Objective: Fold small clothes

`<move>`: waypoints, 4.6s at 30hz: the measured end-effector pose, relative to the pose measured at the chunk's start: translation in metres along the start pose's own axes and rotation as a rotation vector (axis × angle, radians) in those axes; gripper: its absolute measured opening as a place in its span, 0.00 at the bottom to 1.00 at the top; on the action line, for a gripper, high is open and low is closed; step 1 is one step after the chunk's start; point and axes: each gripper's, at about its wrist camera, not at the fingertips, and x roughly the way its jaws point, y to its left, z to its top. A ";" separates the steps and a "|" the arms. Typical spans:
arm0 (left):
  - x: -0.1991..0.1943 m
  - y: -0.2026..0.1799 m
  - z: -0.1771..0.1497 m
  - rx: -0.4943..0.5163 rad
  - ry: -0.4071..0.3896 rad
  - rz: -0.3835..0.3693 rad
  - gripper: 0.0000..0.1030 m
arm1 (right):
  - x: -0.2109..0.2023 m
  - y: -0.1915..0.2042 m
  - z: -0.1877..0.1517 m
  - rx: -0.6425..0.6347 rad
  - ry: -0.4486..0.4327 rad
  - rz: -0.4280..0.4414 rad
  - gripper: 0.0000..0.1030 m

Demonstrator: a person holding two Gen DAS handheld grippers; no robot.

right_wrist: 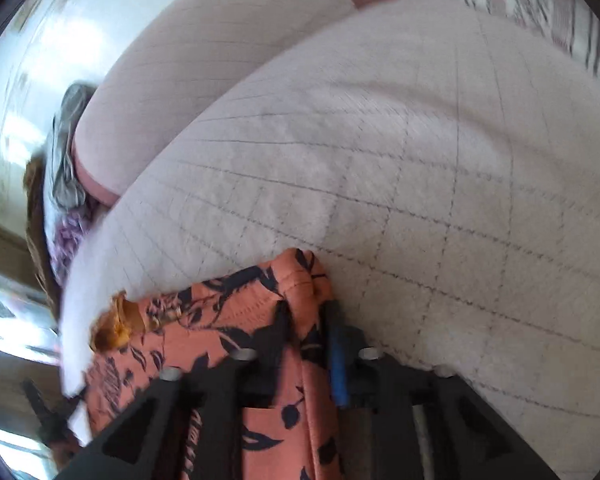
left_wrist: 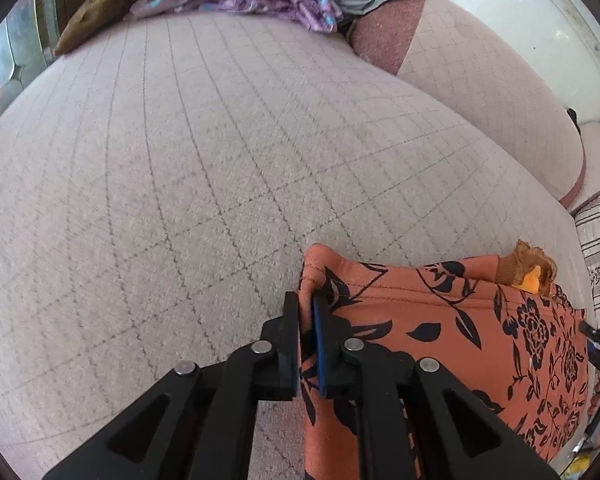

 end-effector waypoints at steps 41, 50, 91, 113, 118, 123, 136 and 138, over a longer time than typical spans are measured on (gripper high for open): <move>-0.070 -0.150 -0.142 0.242 -0.043 0.034 0.55 | -0.055 -0.032 -0.175 0.429 -0.135 0.268 0.42; -0.065 -0.157 -0.136 0.243 -0.045 0.039 0.56 | -0.058 -0.024 -0.168 0.334 -0.151 0.236 0.59; -0.091 -0.001 -0.072 -0.134 -0.015 -0.526 0.66 | 0.004 0.309 -0.283 -0.715 -0.039 0.046 0.14; -0.051 -0.087 -0.002 0.133 0.120 -0.554 0.16 | -0.051 0.305 -0.298 -0.740 -0.203 0.158 0.14; -0.031 -0.046 -0.004 0.105 0.130 -0.495 0.16 | -0.047 0.339 -0.313 -0.777 -0.195 0.204 0.14; 0.001 -0.016 -0.022 0.018 0.188 -0.499 0.16 | 0.016 0.354 -0.345 -0.824 -0.018 0.150 0.14; -0.014 -0.013 -0.019 0.078 0.132 -0.446 0.15 | -0.003 0.372 -0.373 -0.809 -0.047 0.184 0.15; 0.001 -0.008 -0.020 0.029 0.162 -0.450 0.15 | 0.000 0.372 -0.373 -0.794 -0.037 0.186 0.18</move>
